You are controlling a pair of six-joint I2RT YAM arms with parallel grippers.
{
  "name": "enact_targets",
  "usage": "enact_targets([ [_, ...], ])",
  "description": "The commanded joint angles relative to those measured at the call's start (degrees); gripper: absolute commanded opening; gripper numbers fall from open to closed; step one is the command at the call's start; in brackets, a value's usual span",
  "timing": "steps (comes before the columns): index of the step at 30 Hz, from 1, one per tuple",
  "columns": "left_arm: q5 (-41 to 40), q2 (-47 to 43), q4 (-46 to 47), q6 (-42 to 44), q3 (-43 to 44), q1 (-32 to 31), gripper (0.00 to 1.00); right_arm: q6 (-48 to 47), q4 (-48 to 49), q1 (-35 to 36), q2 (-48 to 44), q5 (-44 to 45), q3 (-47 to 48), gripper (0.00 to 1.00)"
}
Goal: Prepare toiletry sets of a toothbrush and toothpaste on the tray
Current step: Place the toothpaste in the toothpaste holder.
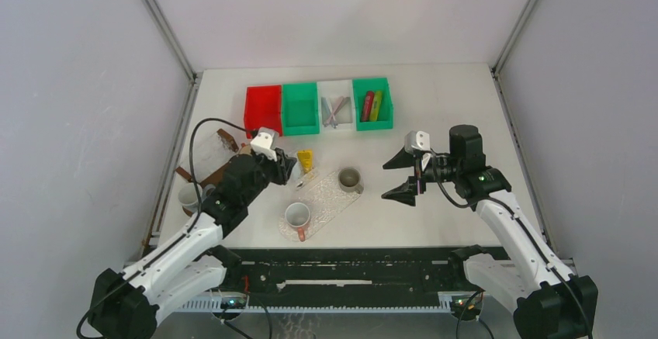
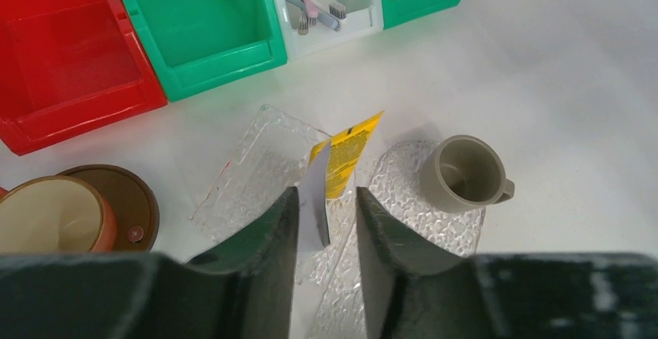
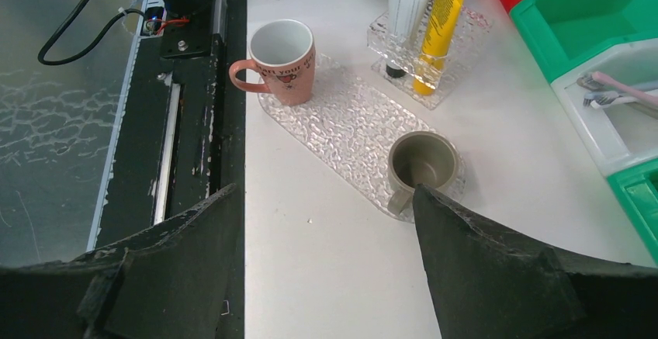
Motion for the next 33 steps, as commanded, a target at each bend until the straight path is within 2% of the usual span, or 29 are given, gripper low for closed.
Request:
enact_targets([
  [1,0.6,-4.1,-3.2,-2.7,3.8,0.3,0.41,0.0,0.8,-0.6,-0.7,-0.7,1.1,0.88],
  [9,2.4,-12.7,-6.0,-7.0,4.2,0.3,0.78,1.6,1.8,-2.6,-1.5,-1.7,1.1,0.88],
  [12,3.2,-15.3,-7.9,-9.7,4.2,0.3,0.94,3.8,2.7,-5.8,-1.5,-3.7,1.1,0.88],
  [14,4.2,-15.9,-9.6,-11.5,4.8,0.4,0.99,4.6,2.9,-8.7,-1.4,-4.8,1.1,0.88],
  [25,7.1,-15.0,-17.6,-16.8,12.8,0.3,1.0,5.9,0.3,-19.6,0.1,-7.2,2.4,0.87],
  [29,8.2,-12.2,-18.7,-17.5,16.2,0.3,1.0,6.0,-1.8,-21.5,1.8,-7.2,3.7,0.87],
  [33,7.0,-10.6,-22.2,-15.6,20.0,0.4,1.0,6.6,-2.2,-21.3,3.9,-3.7,4.9,0.85],
])
